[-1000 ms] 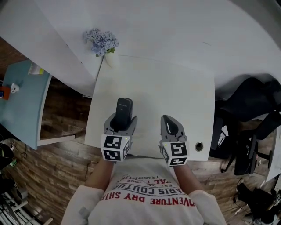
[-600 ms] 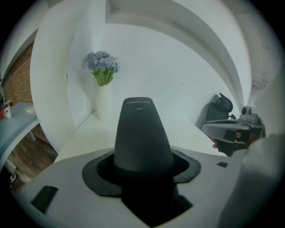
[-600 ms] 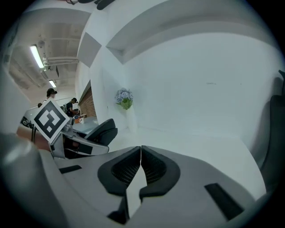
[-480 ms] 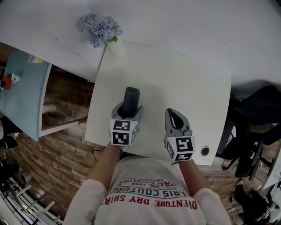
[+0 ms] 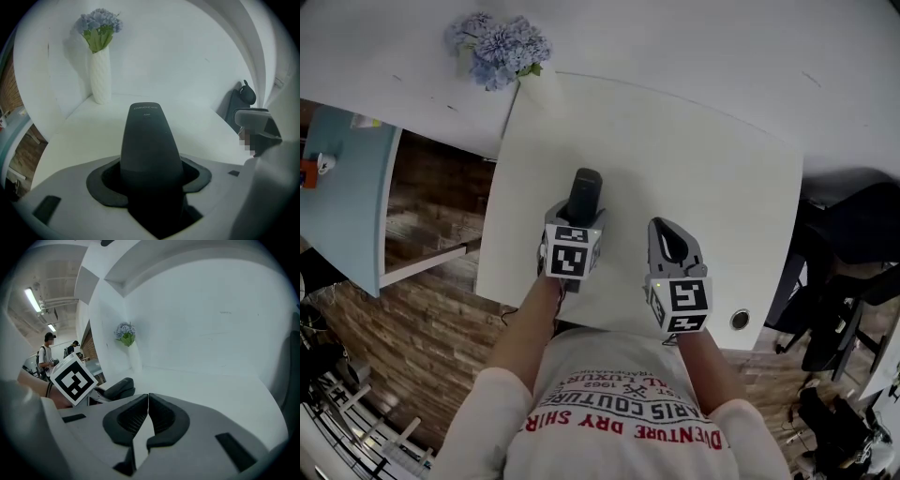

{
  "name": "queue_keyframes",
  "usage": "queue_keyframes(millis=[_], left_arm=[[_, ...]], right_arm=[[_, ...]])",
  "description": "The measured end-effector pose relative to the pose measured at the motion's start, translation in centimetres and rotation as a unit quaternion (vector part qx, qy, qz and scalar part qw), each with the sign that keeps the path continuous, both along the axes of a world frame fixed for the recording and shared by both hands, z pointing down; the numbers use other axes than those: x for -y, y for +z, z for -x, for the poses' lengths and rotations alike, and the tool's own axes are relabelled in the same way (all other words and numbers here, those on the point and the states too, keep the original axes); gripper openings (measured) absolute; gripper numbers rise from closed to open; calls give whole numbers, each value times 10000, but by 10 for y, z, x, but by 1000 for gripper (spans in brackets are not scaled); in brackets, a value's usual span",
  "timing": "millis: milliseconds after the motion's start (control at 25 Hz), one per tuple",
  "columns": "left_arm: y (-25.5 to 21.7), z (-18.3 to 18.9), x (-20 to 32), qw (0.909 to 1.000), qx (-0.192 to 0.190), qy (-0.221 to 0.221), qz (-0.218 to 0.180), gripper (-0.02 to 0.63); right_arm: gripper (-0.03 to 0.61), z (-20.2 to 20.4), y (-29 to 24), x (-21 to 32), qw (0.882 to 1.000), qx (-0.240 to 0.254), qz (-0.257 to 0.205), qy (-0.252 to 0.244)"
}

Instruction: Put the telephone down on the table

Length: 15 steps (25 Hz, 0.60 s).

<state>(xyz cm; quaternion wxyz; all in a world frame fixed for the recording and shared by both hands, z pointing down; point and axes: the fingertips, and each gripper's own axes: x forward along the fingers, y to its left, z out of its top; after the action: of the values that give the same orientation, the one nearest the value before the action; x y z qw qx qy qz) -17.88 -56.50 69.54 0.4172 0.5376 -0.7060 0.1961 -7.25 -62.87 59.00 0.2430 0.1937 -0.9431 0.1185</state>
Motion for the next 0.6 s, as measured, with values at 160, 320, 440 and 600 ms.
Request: queue_keyframes(millis=[160,320,440,600], left_arm=[[6,-6,6,9997,-8,184,183,299],[14,-6,6,9985,-92,126,533,299],[16,-3,6,9978,-231,12,623,301],[16,-4,8,9976,-221,69,657,301]], right_arm=[[25,-2,7,1,10000,-64,58,-1],[25,-8,11,6,9998,-151,87,108],[25,-10,11,9,9997,-168,91,165],[25,-5,11,9,9998,-172,58,125]])
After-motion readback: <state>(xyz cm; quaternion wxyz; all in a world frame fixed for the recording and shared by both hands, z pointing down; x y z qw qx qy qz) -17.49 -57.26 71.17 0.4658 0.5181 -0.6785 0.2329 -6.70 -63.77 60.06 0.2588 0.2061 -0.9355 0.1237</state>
